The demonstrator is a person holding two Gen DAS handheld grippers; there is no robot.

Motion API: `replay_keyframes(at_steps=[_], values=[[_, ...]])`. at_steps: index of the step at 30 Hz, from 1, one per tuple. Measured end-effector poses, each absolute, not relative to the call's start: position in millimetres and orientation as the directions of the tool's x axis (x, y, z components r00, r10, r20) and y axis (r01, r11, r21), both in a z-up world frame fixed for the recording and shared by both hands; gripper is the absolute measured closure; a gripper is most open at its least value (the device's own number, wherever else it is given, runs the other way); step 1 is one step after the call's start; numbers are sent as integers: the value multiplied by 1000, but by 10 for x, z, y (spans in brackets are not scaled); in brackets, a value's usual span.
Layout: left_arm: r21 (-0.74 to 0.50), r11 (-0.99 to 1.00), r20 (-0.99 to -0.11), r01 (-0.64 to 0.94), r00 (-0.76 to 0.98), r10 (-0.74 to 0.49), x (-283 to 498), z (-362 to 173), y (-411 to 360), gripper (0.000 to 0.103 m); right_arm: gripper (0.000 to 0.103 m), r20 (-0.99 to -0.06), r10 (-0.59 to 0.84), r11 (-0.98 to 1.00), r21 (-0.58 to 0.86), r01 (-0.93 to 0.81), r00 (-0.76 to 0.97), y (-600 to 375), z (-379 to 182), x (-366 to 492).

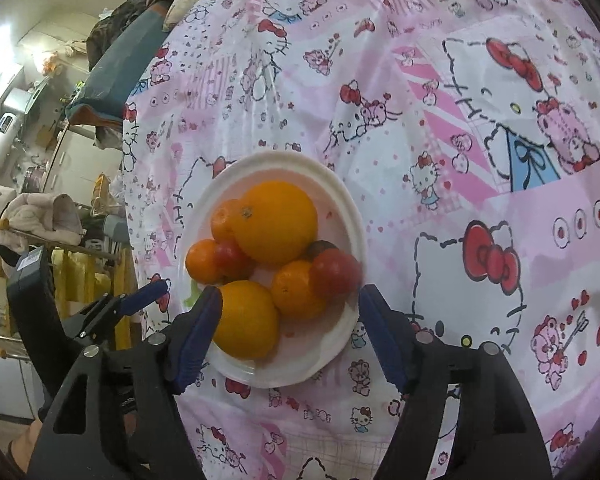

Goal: Organize fruits

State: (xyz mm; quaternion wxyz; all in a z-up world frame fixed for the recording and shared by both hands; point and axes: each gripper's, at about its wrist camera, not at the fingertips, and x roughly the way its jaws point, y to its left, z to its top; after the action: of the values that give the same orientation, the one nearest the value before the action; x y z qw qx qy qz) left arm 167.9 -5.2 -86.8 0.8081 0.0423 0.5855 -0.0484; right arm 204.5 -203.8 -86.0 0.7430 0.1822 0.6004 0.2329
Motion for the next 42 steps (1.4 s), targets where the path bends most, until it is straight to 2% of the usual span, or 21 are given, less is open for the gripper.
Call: replay_keyframes(at_steps=[8,16,19,23,24,25,27,29,32,34,39,42], values=[[-24,994,-922,103,381,-62,1559,-634,-39,38,29,-811,550,835,530,-148,202,-2072,-712,1975],[12,997,-894,75,448,-23,1330,-423,-19,38,28,-798,554,833,529,-163,238,-2125,-507,1833],[70,996,-877,60,480,33,1206,-334,-31,38,28,-796,554,833,529,-163,246,-2158,-451,1739],[69,998,-866,15,498,52,1035,-258,-2,38,28,-795,550,835,524,-165,257,-2202,-412,1570],[66,998,-863,1,502,57,990,-240,10,36,28,-794,549,836,521,-171,260,-2208,-392,1522],[63,998,-862,-10,503,60,950,-228,18,29,28,-794,547,837,518,-178,265,-2215,-374,1481],[37,999,-858,-21,512,42,859,-191,34,23,27,-794,540,841,504,-194,278,-2233,-332,1392],[22,999,-852,-27,523,33,783,-156,38,23,26,-788,542,840,501,-207,291,-2256,-285,1303],[12,999,-837,-34,547,29,636,-90,35,22,17,-777,538,842,485,-235,326,-2294,-214,1145],[-1,999,-828,-41,560,23,524,-53,37,13,8,-776,526,849,459,-261,347,-2297,-164,1040],[-36,998,-807,-44,590,-3,272,10,29,1,4,-750,513,858,433,-277,417,-2367,-87,811],[-18,998,-792,-60,610,22,165,32,33,1,1,-733,497,868,420,-265,465,-2409,-85,690]])
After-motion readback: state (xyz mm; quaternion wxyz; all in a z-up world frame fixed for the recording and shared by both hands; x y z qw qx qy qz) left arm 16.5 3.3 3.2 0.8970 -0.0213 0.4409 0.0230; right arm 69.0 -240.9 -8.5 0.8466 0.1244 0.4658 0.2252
